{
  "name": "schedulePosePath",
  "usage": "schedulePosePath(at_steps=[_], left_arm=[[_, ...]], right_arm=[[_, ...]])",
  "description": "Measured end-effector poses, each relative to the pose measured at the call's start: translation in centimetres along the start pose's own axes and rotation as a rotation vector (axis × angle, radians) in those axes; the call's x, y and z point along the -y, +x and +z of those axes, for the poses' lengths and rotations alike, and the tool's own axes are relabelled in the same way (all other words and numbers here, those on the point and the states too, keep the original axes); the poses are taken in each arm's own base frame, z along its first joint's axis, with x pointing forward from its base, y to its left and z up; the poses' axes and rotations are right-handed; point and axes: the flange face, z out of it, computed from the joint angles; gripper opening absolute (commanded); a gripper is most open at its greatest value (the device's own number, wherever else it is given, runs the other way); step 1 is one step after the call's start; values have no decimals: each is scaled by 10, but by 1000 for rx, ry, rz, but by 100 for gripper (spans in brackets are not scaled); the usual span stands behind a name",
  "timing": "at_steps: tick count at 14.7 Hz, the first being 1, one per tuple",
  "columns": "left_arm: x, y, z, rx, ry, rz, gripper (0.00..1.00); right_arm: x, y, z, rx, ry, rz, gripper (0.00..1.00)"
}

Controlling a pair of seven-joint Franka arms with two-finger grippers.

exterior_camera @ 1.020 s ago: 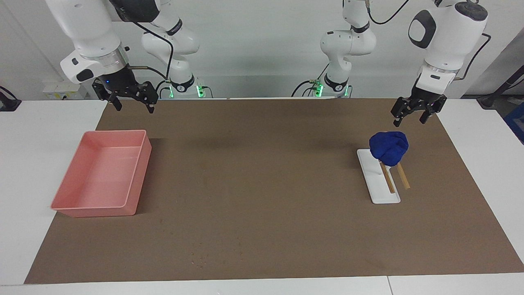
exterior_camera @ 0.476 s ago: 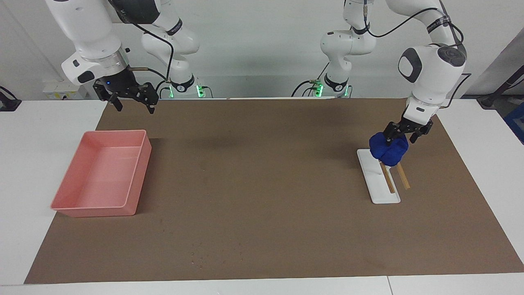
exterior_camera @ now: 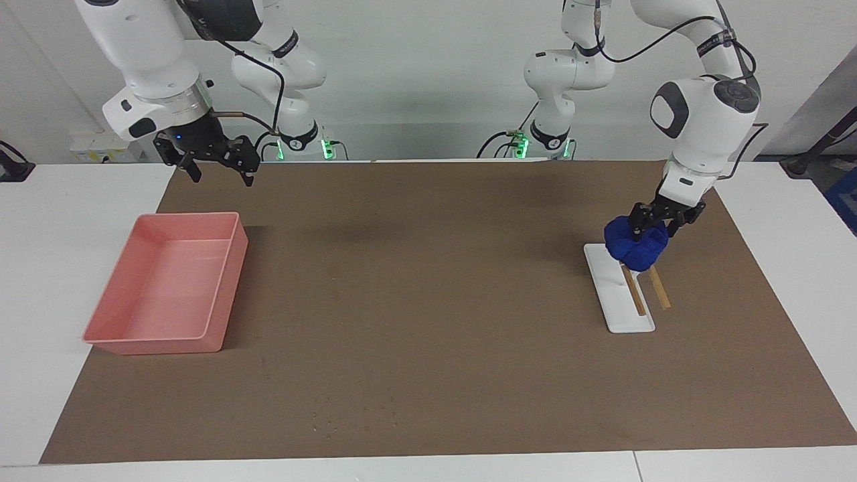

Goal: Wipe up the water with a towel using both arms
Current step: 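Reach the left gripper to the blue cloth and grasp it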

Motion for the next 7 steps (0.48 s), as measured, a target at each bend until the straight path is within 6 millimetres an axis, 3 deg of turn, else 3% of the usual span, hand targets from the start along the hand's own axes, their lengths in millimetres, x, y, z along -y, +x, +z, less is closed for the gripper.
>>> schedulePosePath(at_steps=[5,7], left_arm=[[-6,1,-11,35,-5,5,0],[-5,5,-27,60,-4,-17,0]], right_arm=[[0,-1,-1,-2,0,0,100],[0,-1,-1,-2,0,0,100]])
